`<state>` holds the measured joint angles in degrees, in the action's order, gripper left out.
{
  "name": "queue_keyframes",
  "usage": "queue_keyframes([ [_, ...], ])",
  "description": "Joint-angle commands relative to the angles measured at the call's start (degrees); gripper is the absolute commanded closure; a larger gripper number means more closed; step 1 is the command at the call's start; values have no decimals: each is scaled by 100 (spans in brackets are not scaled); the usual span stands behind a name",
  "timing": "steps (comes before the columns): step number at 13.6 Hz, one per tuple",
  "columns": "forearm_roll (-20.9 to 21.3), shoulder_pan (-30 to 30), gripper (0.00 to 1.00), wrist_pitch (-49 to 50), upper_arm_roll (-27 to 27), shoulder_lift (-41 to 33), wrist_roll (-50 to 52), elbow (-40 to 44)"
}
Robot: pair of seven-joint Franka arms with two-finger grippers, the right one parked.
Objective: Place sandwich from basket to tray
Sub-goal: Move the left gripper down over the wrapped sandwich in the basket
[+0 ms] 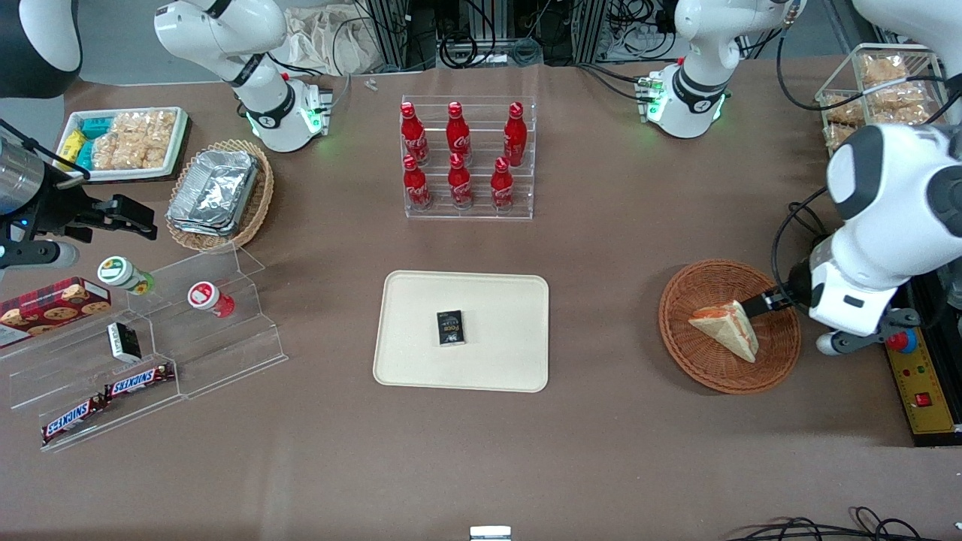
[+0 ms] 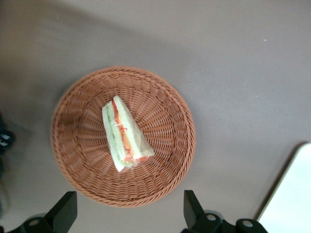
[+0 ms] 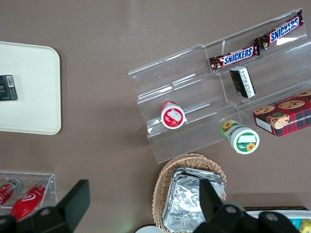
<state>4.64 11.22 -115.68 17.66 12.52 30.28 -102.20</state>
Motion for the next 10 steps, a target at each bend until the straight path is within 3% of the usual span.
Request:
queue_keyframes([
  [1,1,73,1,-349,0,22,573,-431],
  [10,54,302,2,-1631,-43,928,1963,-880],
])
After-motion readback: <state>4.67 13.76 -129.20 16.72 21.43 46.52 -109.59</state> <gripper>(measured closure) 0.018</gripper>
